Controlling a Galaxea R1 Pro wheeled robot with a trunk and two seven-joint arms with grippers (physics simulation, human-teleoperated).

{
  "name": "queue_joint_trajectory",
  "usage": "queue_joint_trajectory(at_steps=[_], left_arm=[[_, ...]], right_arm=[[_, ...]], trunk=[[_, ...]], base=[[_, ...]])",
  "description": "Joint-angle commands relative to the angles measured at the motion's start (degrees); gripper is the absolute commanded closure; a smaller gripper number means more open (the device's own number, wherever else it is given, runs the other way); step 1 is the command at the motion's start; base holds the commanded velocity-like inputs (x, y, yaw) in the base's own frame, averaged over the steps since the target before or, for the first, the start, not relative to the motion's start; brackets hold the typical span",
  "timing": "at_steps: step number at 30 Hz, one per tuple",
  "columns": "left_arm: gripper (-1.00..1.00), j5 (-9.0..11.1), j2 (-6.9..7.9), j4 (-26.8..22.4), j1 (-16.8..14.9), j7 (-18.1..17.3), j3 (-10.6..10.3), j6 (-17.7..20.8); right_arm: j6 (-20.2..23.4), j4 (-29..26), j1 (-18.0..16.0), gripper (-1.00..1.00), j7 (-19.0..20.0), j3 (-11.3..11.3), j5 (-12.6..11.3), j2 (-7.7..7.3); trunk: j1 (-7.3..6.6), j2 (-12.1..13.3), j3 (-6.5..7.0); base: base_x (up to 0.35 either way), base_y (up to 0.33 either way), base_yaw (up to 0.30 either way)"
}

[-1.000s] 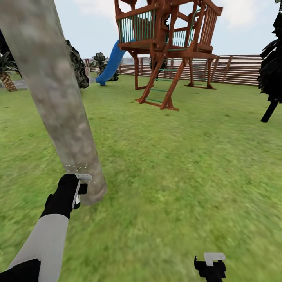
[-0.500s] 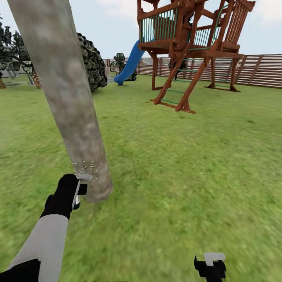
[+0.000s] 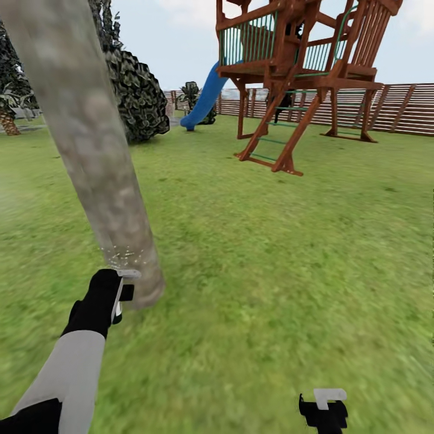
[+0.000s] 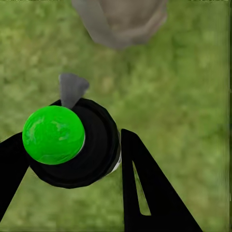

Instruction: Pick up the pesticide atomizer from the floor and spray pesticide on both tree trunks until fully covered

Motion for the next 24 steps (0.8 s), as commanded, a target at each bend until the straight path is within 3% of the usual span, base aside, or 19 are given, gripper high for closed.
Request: queue_joint_trajectory(at_steps=[1,6,19,24], left_arm=[[1.0,-0.3,0.0,-0.1,0.0,-0.3,0.2,0.2],[1.0,-0.3,0.32,0.0,0.0,-0.3,0.2,0.2],[1.0,-0.2,-0.07,0.1,0.0,-0.3,0.5,0.0],[1.0,-0.2,-0.1,0.2,0.0,-0.2,0.3,0.0]], right_arm=[[-0.1,0.0,0.0,-1.0,-0.2,-0.4,0.6,0.02],[-0.1,0.0,0.0,-1.0,-0.3,-0.4,0.6,0.04],[-0.1,0.1,0.0,-1.0,-0.3,-0.4,0.6,0.09],[-0.1,0.1,0.0,-1.0,-0.3,-0.4,0.6,0.07]], trunk=[[0.0,0.0,-0.05],[0.0,0.0,-0.05],[0.0,0.0,-0.05],[0.0,0.0,-0.05]], base=[[0.107,-0.275,0.0],[0.153,-0.259,0.037],[0.263,-0.144,0.268],[0.172,-0.199,0.084]])
